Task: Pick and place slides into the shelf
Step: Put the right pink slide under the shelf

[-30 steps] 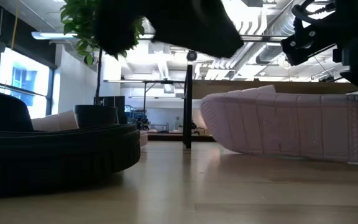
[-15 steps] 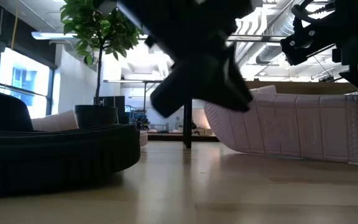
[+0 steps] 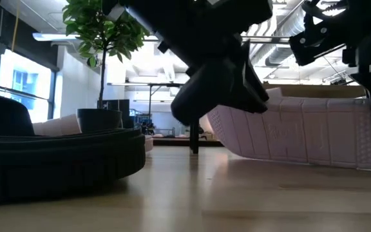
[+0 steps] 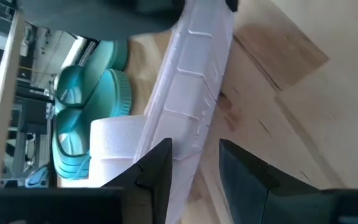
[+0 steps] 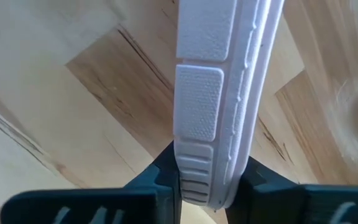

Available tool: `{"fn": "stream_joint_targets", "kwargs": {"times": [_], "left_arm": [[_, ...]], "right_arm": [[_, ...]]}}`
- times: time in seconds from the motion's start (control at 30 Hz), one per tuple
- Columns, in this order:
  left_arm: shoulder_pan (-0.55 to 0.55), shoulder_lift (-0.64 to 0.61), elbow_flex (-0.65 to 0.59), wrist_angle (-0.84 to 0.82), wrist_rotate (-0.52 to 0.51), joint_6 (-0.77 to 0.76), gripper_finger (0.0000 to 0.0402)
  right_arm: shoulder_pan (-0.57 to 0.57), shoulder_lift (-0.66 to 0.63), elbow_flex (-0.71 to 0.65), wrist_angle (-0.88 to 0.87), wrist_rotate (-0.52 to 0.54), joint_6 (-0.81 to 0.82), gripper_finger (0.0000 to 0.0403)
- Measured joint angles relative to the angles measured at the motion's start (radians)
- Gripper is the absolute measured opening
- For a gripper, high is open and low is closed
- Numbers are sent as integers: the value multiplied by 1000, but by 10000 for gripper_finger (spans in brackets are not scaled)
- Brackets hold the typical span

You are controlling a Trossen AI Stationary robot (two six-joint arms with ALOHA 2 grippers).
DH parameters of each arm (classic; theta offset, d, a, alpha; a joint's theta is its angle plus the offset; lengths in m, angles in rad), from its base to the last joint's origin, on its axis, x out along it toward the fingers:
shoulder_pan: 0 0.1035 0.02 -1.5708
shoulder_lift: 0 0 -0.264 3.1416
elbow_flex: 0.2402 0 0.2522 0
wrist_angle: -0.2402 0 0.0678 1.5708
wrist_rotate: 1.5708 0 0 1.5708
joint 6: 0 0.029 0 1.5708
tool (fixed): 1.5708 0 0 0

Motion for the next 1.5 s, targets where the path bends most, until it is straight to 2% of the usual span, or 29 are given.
{"fn": "stream_joint_targets", "kwargs": {"times": [0.13, 0.47, 0.63, 0.9, 1.0, 1.17, 1.33, 1.43, 1.5], "left_arm": [[1, 0, 0, -6, 3, 0, 115], [0, 0, 0, -35, 9, -7, 115], [-2, -1, 0, -89, 43, -31, 115], [-3, 3, 1, -128, 61, -53, 115], [-3, 3, 1, -126, 64, -52, 115], [-5, 3, 2, -153, 77, -49, 115], [-8, -4, 2, -187, 152, -86, 115], [-2, 10, -6, -227, 180, -90, 115], [2, 10, -3, -224, 173, -108, 115]], "right_arm": [[4, 0, 0, 9, 7, -38, 86], [20, 0, 0, 49, 35, -95, 181], [45, 0, 8, 80, 59, -157, 203], [87, -1, 86, 61, 124, -180, 204], [96, -1, 119, -14, 151, -183, 204], [127, -22, 160, -218, 284, -137, 199], [157, -95, 163, -340, 389, -39, 172], [204, -127, 169, -321, 351, -87, 147], [209, -127, 164, -285, 366, -142, 126]]}}
